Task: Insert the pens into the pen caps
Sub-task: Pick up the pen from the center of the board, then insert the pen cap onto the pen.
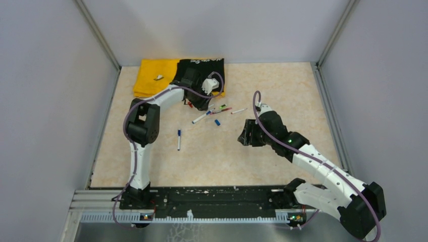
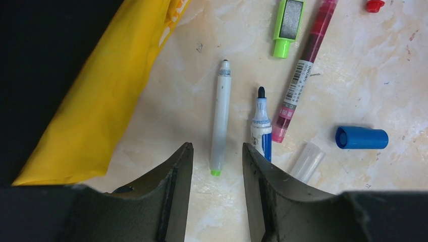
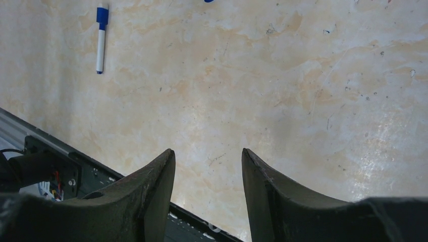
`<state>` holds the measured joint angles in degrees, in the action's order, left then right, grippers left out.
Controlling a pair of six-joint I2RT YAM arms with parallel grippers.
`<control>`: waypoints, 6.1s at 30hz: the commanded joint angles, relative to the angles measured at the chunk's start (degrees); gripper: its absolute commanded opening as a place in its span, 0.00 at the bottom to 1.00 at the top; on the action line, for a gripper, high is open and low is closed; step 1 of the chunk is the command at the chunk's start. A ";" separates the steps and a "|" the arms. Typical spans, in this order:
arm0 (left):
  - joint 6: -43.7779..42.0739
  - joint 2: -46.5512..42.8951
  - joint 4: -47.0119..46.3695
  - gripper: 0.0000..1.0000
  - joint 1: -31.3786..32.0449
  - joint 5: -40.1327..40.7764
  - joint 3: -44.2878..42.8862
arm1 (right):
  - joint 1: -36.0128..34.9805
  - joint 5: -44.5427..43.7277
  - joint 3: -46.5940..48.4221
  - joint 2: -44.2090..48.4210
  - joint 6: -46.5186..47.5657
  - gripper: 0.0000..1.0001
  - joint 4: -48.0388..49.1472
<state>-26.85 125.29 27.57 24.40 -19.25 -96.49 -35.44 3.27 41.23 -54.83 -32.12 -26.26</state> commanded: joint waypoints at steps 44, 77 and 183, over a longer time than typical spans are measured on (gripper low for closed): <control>22.41 -18.82 -8.85 0.16 1.88 -15.83 8.62 | 0.21 -19.23 -9.70 12.48 -23.51 0.49 31.36; 35.99 -30.11 -19.22 0.16 15.46 -17.05 24.93 | 0.20 -12.50 -9.94 -1.85 -30.11 0.50 38.58; 27.38 -48.43 -17.89 0.00 7.39 11.34 34.26 | 0.20 -25.31 53.94 -66.45 -14.94 0.45 2.24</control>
<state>1.39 78.28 9.63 31.42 -8.25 -61.67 -35.44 -19.18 90.28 -119.44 -46.61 -21.71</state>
